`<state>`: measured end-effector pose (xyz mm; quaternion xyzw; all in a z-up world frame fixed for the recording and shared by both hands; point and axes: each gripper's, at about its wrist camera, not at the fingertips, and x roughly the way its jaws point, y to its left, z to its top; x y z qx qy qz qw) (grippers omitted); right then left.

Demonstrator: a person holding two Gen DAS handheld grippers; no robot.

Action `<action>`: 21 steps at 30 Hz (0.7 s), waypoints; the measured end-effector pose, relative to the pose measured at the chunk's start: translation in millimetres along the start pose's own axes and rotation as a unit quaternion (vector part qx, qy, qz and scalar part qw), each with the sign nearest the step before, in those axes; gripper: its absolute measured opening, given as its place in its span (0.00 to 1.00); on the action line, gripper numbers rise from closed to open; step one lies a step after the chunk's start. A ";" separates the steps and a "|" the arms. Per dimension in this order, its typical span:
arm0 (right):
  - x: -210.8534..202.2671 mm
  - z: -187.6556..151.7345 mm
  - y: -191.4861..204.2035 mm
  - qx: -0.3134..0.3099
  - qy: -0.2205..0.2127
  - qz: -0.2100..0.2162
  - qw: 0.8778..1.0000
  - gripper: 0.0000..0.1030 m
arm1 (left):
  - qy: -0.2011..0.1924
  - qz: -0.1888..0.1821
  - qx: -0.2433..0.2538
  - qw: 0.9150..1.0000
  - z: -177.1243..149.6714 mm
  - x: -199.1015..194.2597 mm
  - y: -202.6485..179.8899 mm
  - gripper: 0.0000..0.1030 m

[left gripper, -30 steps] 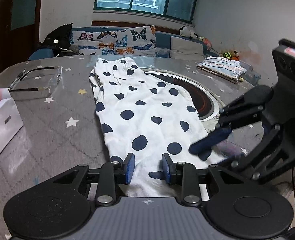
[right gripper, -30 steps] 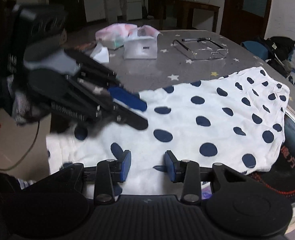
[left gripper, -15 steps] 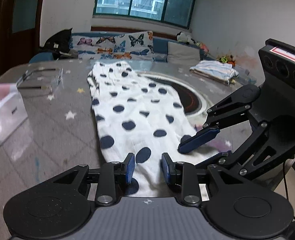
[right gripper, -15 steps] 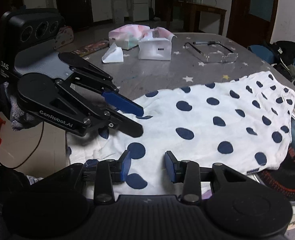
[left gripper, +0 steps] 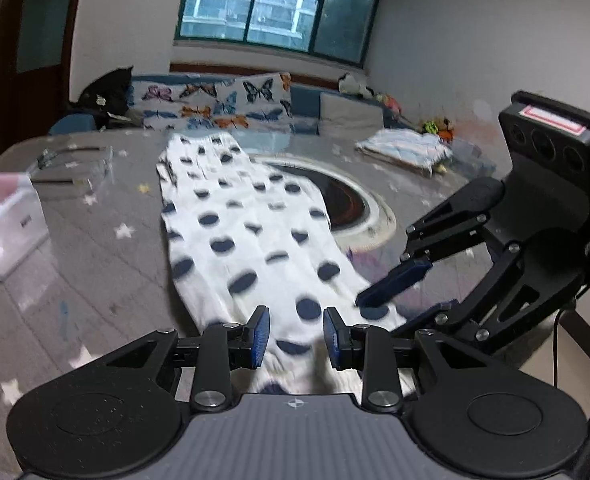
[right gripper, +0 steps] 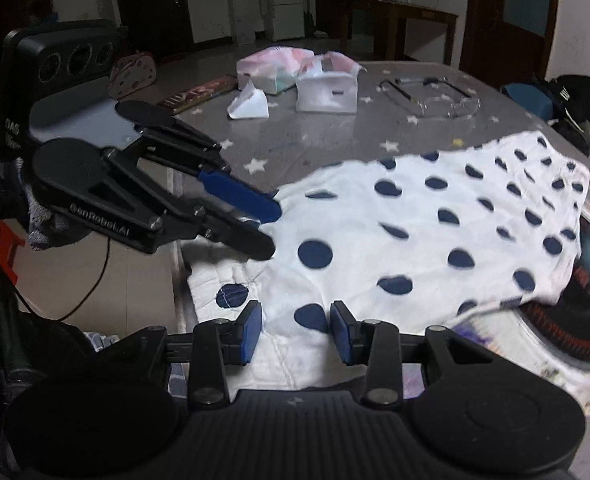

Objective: Fold clothes

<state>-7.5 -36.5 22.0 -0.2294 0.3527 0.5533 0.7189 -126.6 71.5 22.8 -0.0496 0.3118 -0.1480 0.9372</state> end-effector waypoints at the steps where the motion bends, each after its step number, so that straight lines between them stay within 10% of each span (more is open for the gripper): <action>1: 1.0 -1.4 -0.2 0.005 -0.002 0.001 1.000 0.37 | 0.007 0.002 -0.002 1.000 -3.3 2.7 -0.4 0.30; 21: -32.9 3.5 -19.5 0.036 -0.030 0.017 0.999 0.41 | -0.001 0.014 0.006 1.000 15.9 -7.8 7.7 0.34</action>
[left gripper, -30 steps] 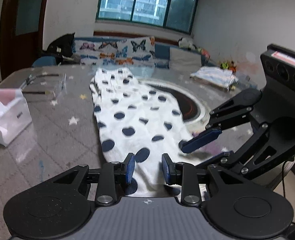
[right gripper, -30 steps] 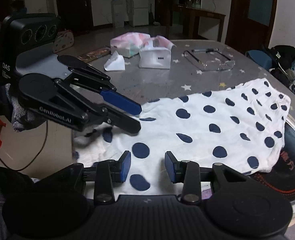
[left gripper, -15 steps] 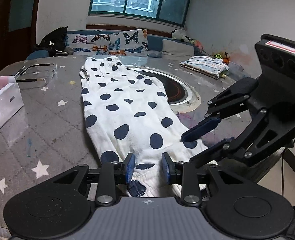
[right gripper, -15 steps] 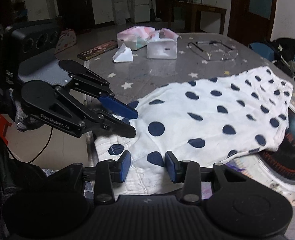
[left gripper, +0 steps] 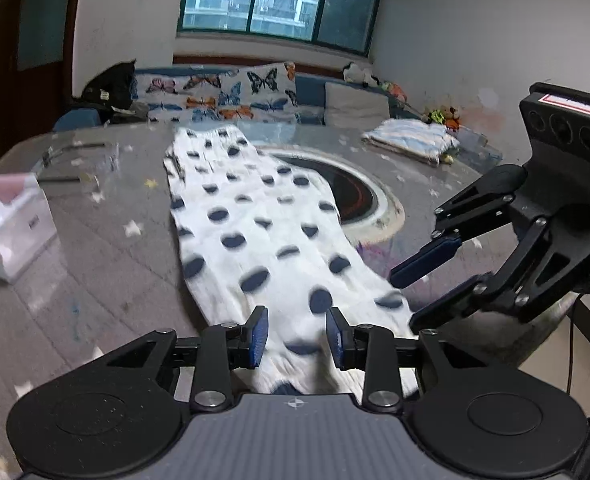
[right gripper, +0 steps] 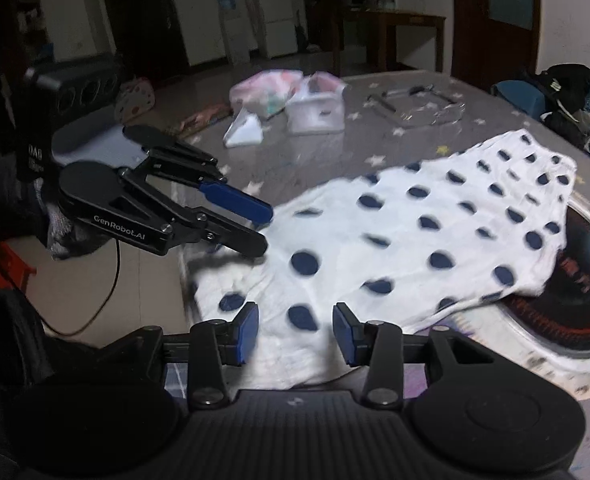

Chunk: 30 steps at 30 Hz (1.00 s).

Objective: Fold clothes

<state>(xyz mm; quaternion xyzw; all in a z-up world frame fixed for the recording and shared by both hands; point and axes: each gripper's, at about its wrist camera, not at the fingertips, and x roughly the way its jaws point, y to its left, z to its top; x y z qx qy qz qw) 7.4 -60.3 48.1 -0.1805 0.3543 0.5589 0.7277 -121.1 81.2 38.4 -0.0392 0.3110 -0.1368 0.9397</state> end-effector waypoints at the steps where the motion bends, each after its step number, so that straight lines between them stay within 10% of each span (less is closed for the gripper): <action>1: -1.4 2.8 -5.2 0.004 -0.004 -0.007 1.000 0.41 | -0.005 0.001 -0.003 1.000 4.4 -0.7 2.5 0.34; 10: 19.8 23.8 -76.2 0.059 -0.023 -0.088 0.994 0.41 | -0.016 0.000 -0.021 1.000 41.0 38.1 11.8 0.35; 30: 74.0 54.9 -180.2 0.134 -0.018 -0.122 0.983 0.41 | 0.056 -0.007 -0.055 0.997 46.6 95.6 38.7 0.36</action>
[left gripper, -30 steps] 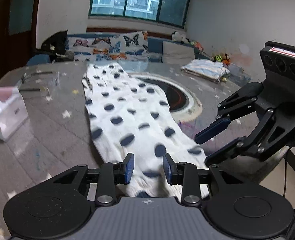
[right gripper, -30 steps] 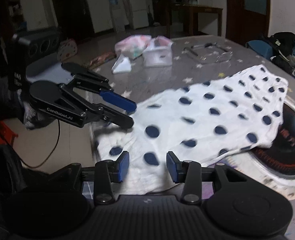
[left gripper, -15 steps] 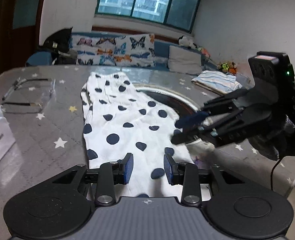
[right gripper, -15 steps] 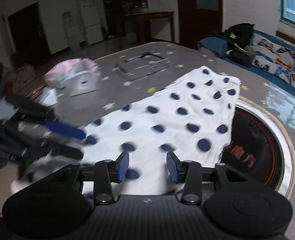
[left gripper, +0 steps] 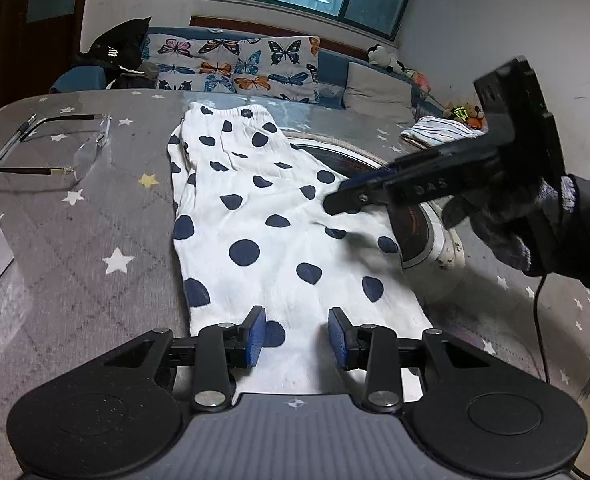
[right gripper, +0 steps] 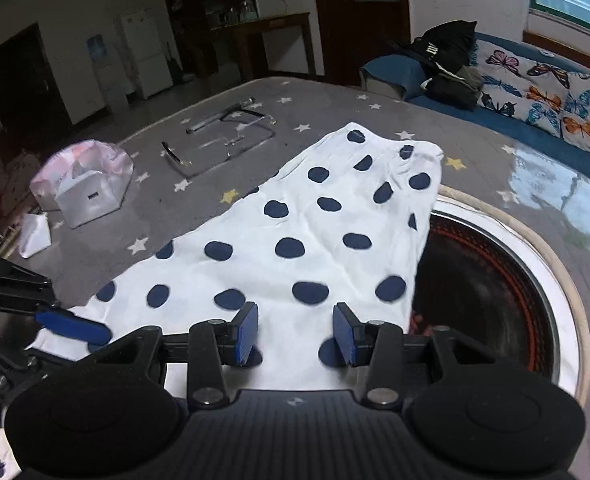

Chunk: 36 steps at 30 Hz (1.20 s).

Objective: Fold clothes

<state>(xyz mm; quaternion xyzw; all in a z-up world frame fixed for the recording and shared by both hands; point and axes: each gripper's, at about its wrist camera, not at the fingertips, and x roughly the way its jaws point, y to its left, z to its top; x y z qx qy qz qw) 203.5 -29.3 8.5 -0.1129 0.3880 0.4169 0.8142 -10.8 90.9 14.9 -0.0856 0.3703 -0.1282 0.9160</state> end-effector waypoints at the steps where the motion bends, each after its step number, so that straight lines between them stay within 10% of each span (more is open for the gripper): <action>1: 7.2 2.8 0.8 -0.003 0.010 -0.003 1.000 0.41 | 0.002 -0.001 -0.002 1.000 0.2 1.2 0.7 0.37; 20: 94.2 76.0 42.8 -0.073 0.012 0.039 0.997 0.34 | -0.006 -0.019 -0.011 1.000 -1.5 3.3 4.1 0.41; 36: 79.9 97.7 -97.9 0.061 -0.028 -0.064 0.996 0.45 | 0.002 -0.023 -0.021 1.000 1.5 4.2 4.5 0.44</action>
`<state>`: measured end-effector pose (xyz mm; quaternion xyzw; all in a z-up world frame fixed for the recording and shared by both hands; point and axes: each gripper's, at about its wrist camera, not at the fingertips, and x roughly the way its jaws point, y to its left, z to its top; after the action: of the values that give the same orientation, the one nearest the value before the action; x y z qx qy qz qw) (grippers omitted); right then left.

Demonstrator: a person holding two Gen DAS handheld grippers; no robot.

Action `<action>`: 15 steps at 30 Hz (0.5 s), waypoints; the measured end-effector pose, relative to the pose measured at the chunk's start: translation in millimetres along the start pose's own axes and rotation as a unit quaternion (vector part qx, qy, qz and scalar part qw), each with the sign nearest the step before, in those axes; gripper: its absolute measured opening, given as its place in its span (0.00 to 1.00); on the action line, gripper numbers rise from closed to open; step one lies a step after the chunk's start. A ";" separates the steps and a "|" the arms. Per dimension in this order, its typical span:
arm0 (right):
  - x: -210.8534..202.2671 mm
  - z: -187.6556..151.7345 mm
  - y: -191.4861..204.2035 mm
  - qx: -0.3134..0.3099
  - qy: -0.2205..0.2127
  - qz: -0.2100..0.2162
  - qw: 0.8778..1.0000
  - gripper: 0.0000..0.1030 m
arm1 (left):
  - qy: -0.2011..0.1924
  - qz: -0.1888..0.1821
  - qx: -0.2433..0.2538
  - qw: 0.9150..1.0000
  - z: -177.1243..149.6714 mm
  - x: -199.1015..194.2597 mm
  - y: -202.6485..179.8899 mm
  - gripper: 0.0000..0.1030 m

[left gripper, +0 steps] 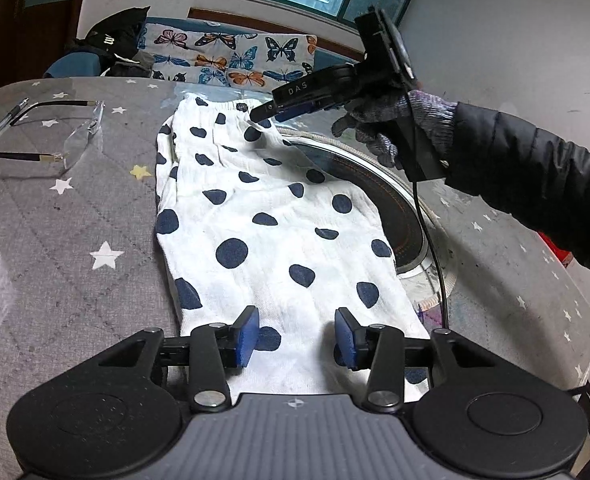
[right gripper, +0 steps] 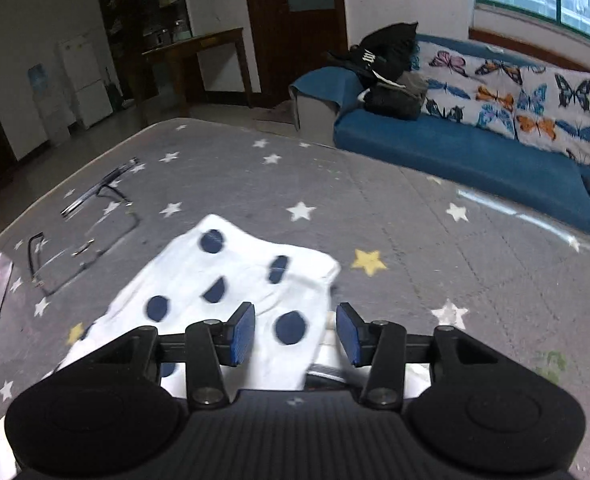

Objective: Fold clothes

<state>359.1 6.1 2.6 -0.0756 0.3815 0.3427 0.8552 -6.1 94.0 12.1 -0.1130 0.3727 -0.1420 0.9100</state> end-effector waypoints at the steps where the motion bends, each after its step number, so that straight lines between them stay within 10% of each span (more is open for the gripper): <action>1: 3.5 0.7 -3.8 0.007 0.000 0.003 1.000 0.45 | 0.001 0.001 -0.001 1.000 0.4 0.3 -0.2 0.44; 10: 27.4 3.6 -23.0 0.036 -0.022 0.055 0.998 0.48 | 0.008 0.005 -0.004 1.000 4.0 2.2 -1.1 0.44; 15: 28.5 2.4 -19.9 0.037 -0.025 0.064 0.997 0.17 | 0.010 0.007 -0.006 1.000 5.2 2.9 -2.6 0.44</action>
<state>386.9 7.1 -18.4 -0.0106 0.3765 0.3837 0.8431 -0.9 91.1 14.6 -0.1143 0.3835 -0.1344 0.9065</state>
